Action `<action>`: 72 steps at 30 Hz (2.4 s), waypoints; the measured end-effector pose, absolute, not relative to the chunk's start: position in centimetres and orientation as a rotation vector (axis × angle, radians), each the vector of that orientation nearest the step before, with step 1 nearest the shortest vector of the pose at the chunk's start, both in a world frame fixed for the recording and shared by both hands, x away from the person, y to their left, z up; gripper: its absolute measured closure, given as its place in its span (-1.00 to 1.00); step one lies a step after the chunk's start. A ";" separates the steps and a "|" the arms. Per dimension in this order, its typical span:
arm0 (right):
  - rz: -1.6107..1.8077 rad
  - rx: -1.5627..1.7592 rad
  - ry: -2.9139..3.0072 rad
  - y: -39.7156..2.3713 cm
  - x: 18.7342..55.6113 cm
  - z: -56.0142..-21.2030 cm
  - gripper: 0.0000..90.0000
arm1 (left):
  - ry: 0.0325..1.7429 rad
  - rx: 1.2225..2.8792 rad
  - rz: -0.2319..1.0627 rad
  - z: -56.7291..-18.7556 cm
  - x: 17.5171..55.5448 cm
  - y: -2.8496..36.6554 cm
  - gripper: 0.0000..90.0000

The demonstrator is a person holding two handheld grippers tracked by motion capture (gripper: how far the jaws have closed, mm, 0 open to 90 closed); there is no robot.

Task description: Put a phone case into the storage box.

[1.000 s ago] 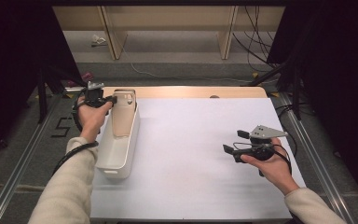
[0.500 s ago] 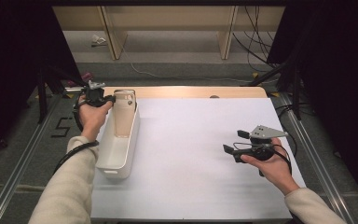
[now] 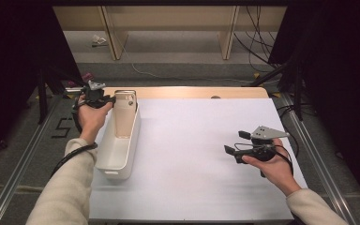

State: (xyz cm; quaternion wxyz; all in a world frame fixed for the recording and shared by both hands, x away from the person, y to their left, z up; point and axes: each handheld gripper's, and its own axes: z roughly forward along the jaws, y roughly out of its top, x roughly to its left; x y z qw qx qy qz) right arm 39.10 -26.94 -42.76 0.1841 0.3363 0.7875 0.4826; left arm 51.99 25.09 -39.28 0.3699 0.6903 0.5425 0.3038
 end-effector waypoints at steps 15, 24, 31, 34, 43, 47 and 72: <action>1.363 0.952 2.223 -26.9 39.1 -42.9 -0.63 | 1.368 1.736 0.709 -37.2 48.9 25.2 -0.28; 1.363 0.954 2.228 -26.9 39.1 -42.9 -0.63 | 1.316 1.750 0.684 -36.7 46.8 24.6 -0.67; 1.365 0.955 2.230 -27.0 39.1 -42.8 -0.63 | 1.269 1.752 0.669 -36.7 44.8 24.2 -0.92; 1.367 0.952 2.232 -27.0 39.1 -42.8 -0.63 | 1.248 1.756 0.662 -36.9 43.9 24.1 -0.99; 1.366 0.947 2.237 -26.9 39.0 -42.8 -0.64 | 1.156 1.758 0.670 -36.8 41.4 23.0 -1.00; 1.366 0.948 2.240 -26.9 39.0 -42.8 -0.64 | 1.122 1.760 0.661 -36.9 40.5 22.4 -1.00; 1.371 0.945 2.235 -27.8 38.0 -42.7 -0.64 | 0.947 1.789 0.634 -39.4 35.1 20.1 -1.00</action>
